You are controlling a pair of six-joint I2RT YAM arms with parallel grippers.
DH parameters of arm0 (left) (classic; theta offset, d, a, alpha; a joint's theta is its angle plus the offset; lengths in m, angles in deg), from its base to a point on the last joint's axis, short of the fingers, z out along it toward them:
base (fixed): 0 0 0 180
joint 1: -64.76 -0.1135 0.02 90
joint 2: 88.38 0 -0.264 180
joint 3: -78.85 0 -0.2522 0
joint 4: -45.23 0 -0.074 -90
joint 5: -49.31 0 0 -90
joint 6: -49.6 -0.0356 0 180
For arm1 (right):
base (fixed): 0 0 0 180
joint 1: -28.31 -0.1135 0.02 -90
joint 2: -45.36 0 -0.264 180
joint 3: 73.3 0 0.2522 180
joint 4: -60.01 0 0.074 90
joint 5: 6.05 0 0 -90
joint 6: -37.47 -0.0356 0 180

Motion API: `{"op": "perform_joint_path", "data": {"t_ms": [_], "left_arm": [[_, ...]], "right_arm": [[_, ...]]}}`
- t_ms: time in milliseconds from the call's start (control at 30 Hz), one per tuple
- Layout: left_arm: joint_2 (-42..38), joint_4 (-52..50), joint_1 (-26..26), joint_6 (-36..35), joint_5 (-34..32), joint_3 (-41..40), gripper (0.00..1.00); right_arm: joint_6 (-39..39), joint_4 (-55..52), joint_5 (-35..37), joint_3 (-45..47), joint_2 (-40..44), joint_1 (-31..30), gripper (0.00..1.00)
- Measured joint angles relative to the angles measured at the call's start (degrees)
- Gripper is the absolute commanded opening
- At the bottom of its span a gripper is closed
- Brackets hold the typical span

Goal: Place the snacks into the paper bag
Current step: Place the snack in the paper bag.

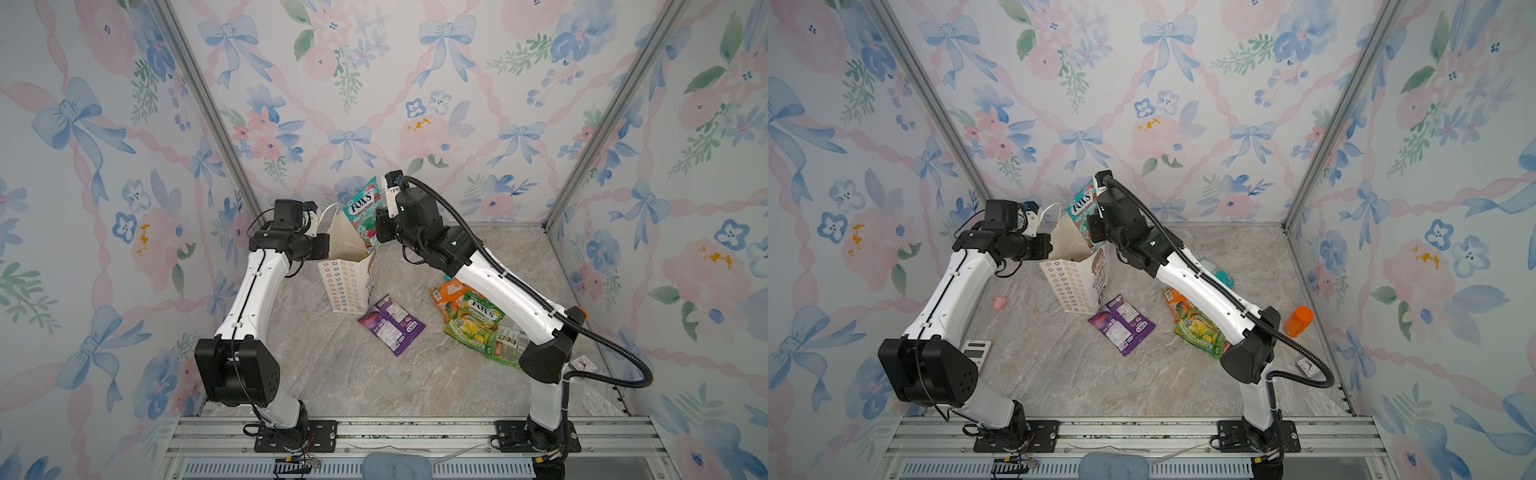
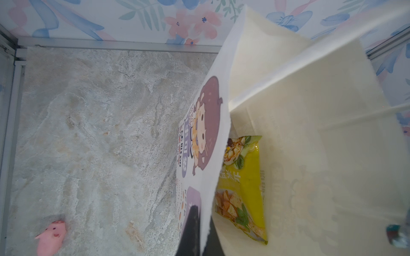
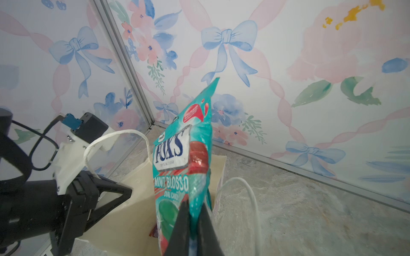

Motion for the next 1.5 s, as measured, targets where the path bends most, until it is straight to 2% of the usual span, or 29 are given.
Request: {"op": "perform_joint_path", "data": {"t_ms": [433,867,1500], "left_arm": [[-0.09,1.07,0.13,0.83,0.17,-0.15,0.0],[-4.04,3.28,0.22,3.32,0.48,-2.34,0.0],[-4.11,5.2,1.36,5.64,1.64,-3.1,0.0]], "right_arm": [[0.13,-4.07,1.05,-1.81,-3.15,-0.57,0.0],[-1.68,-5.6,1.16,-1.62,-3.15,0.11,0.0],[-8.9,-5.57,-7.93,-1.51,-5.16,2.36,0.0]]}}
